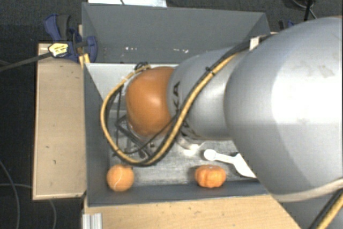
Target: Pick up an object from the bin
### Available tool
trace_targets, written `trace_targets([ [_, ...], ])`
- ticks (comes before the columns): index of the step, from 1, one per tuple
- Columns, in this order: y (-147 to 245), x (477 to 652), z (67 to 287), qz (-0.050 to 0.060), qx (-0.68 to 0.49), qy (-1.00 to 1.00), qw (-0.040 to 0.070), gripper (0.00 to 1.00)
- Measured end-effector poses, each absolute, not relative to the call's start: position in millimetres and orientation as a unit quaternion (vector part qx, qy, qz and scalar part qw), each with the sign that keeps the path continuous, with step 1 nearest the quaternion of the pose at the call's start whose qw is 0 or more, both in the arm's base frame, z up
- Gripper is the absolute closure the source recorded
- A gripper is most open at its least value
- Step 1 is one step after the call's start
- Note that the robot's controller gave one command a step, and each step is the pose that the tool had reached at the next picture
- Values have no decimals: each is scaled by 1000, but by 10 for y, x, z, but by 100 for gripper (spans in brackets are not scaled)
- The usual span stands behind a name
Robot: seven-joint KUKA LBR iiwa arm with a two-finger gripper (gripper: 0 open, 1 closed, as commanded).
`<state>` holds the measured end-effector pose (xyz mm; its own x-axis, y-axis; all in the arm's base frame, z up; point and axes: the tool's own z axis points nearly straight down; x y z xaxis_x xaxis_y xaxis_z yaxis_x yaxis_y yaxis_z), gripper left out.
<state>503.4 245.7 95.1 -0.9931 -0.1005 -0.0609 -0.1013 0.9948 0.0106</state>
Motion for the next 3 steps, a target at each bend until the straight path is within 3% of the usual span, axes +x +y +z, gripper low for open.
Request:
trace_targets([
  [1,2457,5031,950,7,-51,998,30,0],
  [2,2495,4955,788,0,-213,977,21,100],
  [3,2494,4913,764,-1,-213,977,13,0],
])
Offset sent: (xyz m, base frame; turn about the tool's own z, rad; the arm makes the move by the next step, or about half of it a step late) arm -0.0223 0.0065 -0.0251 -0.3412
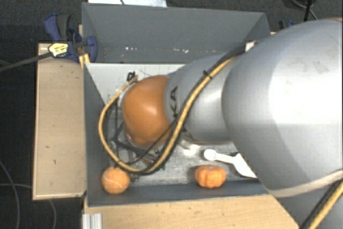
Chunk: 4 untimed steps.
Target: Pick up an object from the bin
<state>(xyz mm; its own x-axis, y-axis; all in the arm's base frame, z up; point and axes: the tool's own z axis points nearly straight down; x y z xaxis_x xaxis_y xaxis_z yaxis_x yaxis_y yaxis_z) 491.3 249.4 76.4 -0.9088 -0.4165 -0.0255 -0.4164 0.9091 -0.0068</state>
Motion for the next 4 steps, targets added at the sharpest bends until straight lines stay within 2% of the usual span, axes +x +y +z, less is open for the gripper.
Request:
trace_targets([
  [1,2485,4852,715,-2,-213,977,4,0],
  [2,2170,5051,1036,0,-631,776,2,100],
  [3,2174,5049,1035,0,-631,776,2,100],
  [4,2267,5269,780,-5,-661,750,4,100],
])
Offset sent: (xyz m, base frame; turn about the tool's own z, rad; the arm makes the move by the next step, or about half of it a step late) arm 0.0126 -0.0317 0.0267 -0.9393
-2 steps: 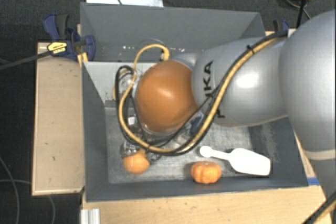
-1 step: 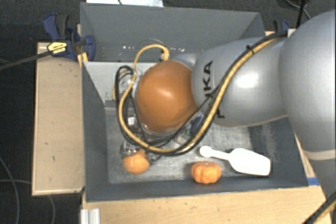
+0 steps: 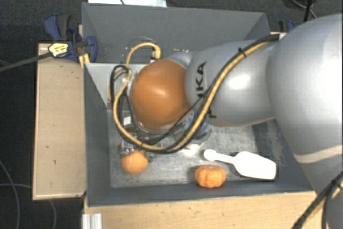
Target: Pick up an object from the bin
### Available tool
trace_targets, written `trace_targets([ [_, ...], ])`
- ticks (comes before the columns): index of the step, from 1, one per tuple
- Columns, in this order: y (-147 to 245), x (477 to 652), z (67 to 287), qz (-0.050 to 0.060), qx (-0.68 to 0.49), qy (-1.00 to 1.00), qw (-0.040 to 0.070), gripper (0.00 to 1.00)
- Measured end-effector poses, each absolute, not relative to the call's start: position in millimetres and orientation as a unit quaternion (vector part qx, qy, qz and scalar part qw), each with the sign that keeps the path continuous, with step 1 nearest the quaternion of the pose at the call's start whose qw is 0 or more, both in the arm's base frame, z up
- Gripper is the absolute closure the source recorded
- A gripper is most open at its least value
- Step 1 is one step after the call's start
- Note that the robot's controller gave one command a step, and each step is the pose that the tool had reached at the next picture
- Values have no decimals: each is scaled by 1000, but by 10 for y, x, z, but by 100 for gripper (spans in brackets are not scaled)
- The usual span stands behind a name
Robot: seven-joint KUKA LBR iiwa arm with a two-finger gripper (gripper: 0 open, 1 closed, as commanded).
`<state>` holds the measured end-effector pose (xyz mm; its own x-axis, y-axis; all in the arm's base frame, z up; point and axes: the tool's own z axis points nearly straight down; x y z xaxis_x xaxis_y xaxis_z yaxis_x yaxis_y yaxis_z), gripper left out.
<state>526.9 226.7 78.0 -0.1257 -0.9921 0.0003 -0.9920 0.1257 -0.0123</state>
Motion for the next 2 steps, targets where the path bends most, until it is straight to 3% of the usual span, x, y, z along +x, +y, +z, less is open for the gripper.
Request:
trace_targets([
  [1,2267,5269,780,-5,-660,751,4,100],
  [2,2306,5310,2059,1,-663,749,1,100],
])
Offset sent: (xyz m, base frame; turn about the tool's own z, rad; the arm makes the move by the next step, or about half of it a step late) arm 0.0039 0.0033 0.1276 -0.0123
